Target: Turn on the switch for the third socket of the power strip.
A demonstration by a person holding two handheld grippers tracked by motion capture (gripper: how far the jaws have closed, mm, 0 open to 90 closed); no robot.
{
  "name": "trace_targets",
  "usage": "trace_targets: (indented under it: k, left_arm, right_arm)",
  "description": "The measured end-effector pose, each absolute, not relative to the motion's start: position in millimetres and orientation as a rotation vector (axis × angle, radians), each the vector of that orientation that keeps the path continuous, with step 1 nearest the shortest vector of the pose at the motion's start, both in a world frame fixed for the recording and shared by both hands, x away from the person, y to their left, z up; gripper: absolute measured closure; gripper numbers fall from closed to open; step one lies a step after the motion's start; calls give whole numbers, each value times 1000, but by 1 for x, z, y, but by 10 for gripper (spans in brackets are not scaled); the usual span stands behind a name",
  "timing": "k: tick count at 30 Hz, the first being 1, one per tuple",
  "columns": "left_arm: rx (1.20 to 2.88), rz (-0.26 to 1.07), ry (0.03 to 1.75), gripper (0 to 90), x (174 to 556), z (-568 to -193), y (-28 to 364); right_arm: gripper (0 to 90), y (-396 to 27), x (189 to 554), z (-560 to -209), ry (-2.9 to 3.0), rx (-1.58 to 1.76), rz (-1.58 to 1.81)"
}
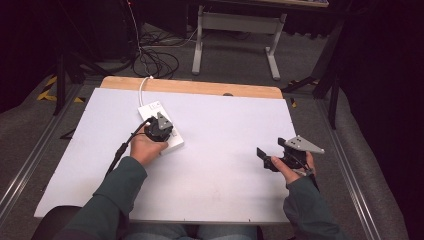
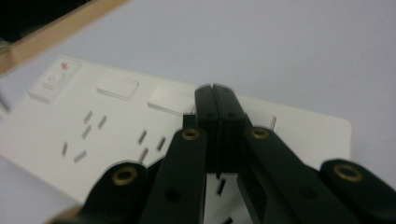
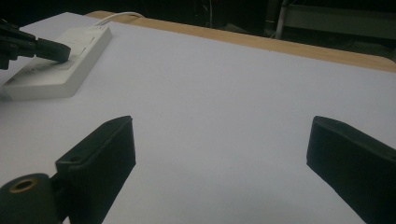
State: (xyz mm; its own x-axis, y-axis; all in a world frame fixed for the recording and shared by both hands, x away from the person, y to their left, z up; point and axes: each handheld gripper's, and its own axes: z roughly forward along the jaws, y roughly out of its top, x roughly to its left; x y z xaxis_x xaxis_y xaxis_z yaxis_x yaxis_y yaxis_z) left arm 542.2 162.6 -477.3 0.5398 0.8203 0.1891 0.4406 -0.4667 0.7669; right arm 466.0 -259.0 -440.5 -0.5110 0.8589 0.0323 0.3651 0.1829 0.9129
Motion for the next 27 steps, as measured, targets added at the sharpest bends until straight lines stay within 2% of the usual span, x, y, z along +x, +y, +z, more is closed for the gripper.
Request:
trace_targets:
  k: [8, 13, 17, 27]
  left_arm:
    - [2101, 749, 1005, 900, 541, -478, 163]
    - [1994, 728, 1059, 900, 541, -473, 171]
    - [1982, 723, 1057, 900, 538, -467, 174]
    - [1909, 703, 1020, 900, 508, -440, 187]
  right_arm:
    - [84, -259, 466, -441, 1966, 1147, 1301]
    - [84, -260, 467, -441, 1970, 1142, 1298]
    - [84, -260, 468, -442, 1971, 1144, 1297]
    - [84, -259, 467, -441, 1966, 1148, 1299]
